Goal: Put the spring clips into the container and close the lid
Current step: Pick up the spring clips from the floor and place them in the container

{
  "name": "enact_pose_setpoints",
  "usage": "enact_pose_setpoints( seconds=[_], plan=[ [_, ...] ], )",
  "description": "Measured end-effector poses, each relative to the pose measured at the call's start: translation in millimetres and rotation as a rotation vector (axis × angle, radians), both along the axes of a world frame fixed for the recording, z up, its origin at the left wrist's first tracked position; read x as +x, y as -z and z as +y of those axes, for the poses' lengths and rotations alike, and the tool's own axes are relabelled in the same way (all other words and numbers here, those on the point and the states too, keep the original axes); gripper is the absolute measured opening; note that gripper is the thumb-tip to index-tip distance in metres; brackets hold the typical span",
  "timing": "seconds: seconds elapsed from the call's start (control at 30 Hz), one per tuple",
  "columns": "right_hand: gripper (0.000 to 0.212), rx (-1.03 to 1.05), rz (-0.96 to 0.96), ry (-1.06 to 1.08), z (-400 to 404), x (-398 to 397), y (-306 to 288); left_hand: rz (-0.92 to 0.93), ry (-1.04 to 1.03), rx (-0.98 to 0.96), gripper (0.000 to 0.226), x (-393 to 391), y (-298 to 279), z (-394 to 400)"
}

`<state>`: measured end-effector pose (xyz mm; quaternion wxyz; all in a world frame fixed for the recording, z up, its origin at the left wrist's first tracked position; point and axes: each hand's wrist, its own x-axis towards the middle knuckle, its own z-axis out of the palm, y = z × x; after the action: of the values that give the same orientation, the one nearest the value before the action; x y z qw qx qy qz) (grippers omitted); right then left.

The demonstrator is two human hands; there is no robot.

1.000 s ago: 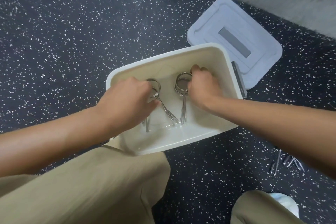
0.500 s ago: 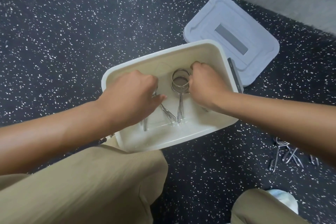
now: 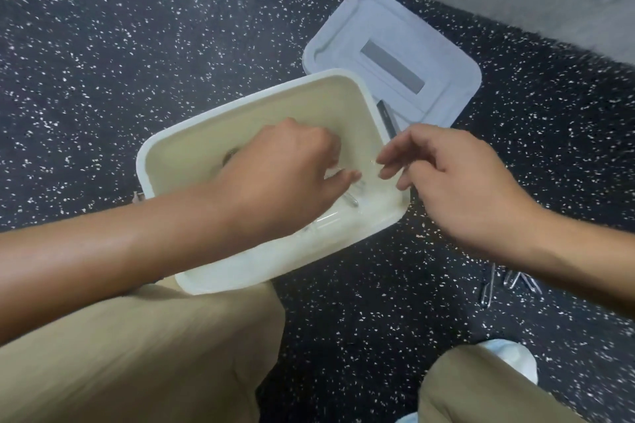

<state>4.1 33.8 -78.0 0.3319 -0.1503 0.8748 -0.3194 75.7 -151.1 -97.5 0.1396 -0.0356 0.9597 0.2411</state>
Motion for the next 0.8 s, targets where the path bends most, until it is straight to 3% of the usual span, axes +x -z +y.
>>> enact_pose_setpoints(
  seconds=[0.4, 0.8],
  plan=[
    [0.049, 0.021, -0.005, 0.298, 130, -1, 15, 0.043, 0.258, 0.068, 0.038, -38, -14, 103],
    [0.04, 0.101, -0.046, 0.612, 248, 13, 65, -0.193, 0.545, 0.02, 0.033, -51, -13, 151]
  ],
)
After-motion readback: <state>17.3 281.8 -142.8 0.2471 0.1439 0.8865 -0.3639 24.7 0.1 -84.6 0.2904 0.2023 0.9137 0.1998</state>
